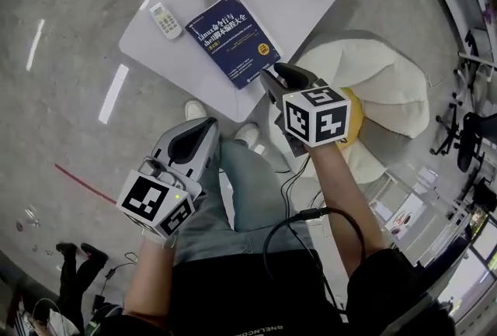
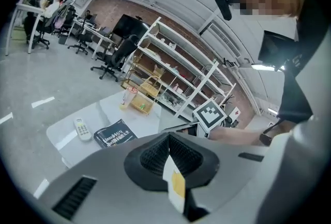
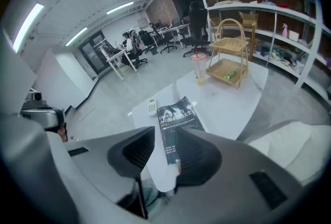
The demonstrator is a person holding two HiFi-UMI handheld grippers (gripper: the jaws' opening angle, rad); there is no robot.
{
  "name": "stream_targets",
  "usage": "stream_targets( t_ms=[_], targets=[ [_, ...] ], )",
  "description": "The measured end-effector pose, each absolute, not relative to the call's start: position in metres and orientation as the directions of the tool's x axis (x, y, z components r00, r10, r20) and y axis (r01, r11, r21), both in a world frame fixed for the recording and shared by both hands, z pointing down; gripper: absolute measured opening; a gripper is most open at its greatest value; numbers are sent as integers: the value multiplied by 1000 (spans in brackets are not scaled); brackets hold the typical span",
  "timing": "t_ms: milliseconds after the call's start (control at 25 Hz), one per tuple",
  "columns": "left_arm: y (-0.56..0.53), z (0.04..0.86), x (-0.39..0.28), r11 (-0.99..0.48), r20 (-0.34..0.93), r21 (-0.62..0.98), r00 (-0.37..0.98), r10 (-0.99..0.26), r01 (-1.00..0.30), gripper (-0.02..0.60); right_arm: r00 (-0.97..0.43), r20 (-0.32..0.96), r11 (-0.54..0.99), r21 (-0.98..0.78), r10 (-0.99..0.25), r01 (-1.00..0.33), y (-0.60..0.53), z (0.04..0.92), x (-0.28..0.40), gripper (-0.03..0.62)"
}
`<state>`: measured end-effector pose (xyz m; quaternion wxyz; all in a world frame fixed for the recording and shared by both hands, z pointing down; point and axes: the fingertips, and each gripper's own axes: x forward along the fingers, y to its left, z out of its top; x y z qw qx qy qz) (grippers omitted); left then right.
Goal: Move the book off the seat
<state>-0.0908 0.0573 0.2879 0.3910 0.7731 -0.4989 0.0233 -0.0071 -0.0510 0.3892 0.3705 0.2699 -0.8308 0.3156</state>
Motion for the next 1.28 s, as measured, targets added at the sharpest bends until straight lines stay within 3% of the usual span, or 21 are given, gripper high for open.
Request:
stream_targets(
  t_ms=[560, 1280],
  targets=[
    [37, 182, -43, -348, 382, 523, 579, -721, -778, 6, -631, 693, 669, -288, -349, -686, -59, 242, 31, 97],
    [24, 31, -13, -496, 271, 444, 640, -719, -746, 6, -703, 462, 693, -229, -541, -684, -35, 49, 53, 49]
  ],
)
